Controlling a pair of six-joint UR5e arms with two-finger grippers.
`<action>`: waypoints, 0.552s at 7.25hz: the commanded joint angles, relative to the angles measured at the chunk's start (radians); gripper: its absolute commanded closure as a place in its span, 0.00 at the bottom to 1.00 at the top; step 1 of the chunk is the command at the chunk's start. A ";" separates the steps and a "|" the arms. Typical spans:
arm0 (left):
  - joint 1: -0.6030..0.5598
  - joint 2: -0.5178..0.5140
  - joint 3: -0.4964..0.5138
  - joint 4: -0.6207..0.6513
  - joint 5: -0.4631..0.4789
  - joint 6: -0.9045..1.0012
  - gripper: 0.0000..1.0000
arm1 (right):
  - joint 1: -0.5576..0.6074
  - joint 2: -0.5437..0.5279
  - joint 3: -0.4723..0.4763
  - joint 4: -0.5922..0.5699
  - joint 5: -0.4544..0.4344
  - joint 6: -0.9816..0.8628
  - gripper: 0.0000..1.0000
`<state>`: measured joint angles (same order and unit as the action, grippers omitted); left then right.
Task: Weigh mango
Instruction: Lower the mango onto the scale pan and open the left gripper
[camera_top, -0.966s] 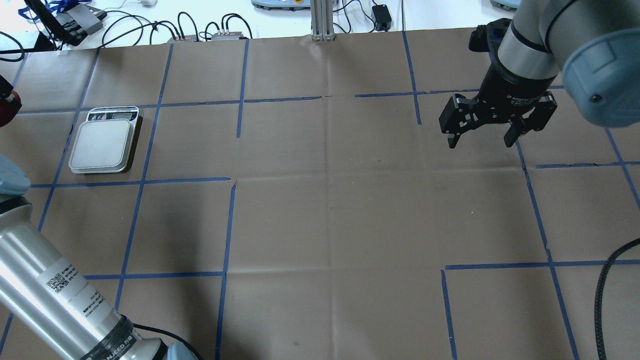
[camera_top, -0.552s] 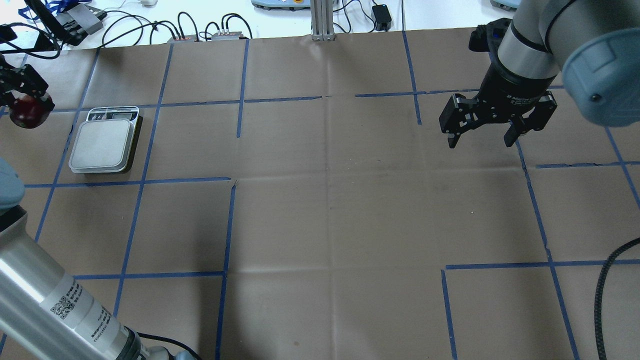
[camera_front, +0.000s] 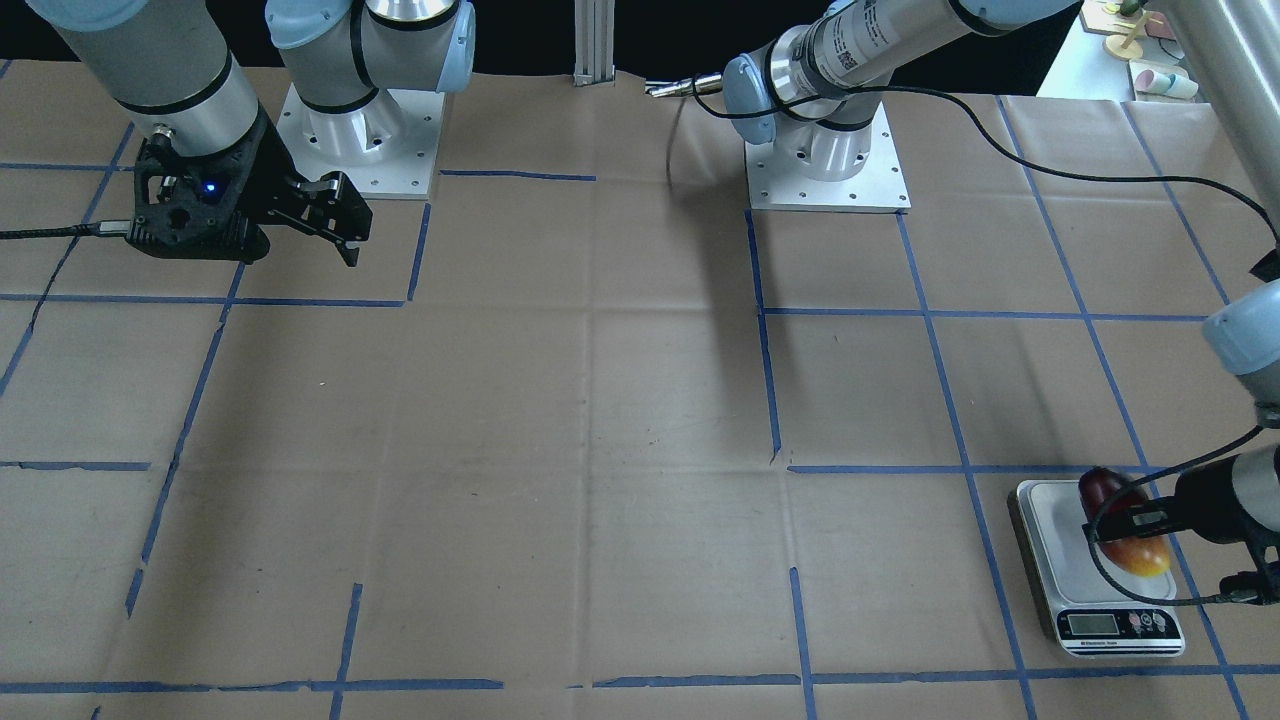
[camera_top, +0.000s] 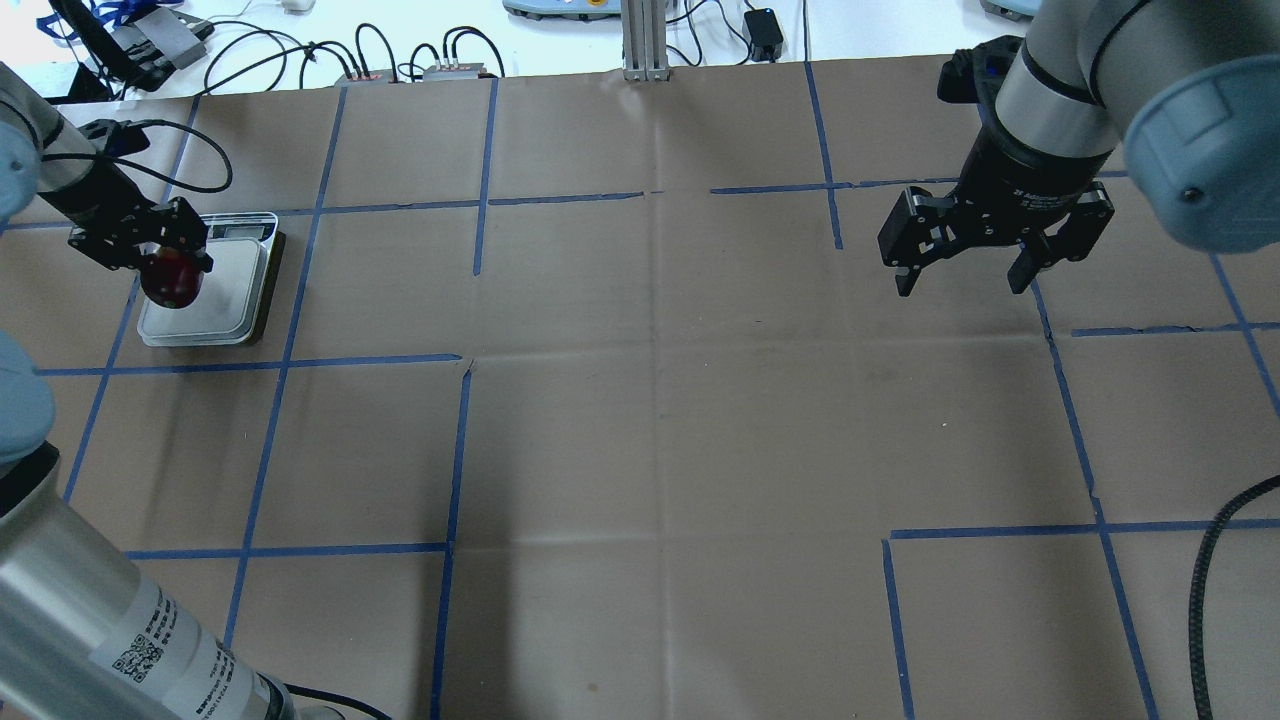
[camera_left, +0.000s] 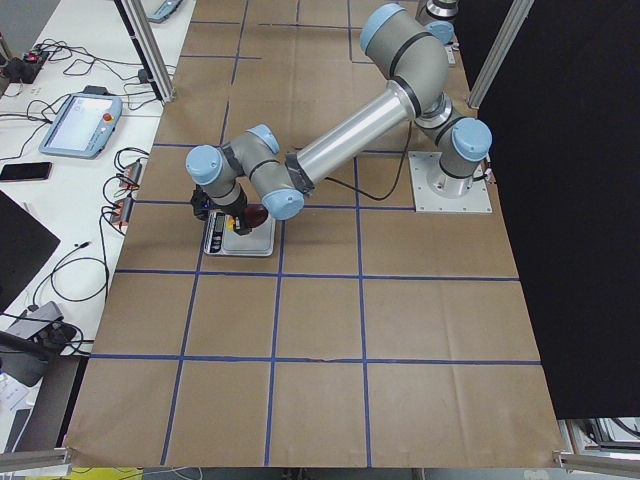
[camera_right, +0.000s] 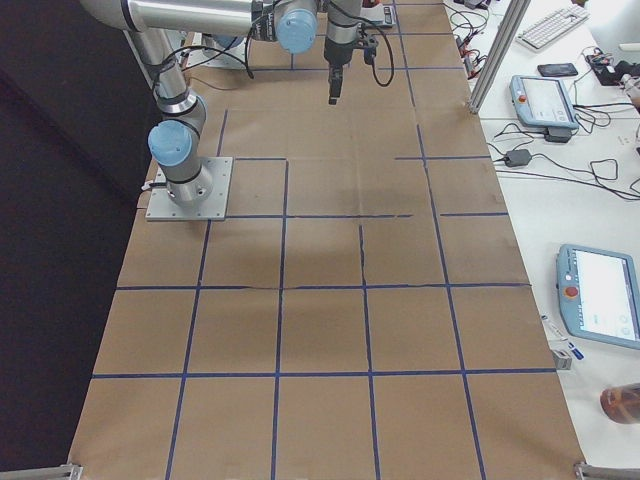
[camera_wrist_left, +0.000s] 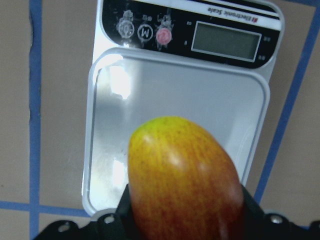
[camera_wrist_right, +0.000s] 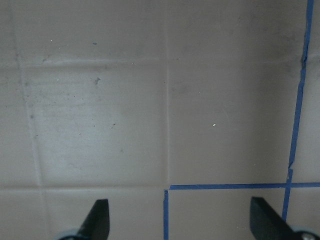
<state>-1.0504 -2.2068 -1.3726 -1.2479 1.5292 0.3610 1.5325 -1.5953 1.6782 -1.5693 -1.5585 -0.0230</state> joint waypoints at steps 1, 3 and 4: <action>-0.019 -0.001 -0.020 0.087 -0.001 -0.008 0.30 | 0.000 0.000 0.000 0.000 0.000 0.000 0.00; -0.019 -0.002 -0.006 0.117 -0.004 -0.010 0.00 | 0.000 0.000 0.000 0.000 0.000 0.000 0.00; -0.019 0.013 0.006 0.117 -0.001 -0.010 0.00 | 0.000 0.000 0.000 0.000 0.000 0.000 0.00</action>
<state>-1.0687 -2.2047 -1.3783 -1.1396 1.5260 0.3513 1.5325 -1.5953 1.6782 -1.5693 -1.5585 -0.0230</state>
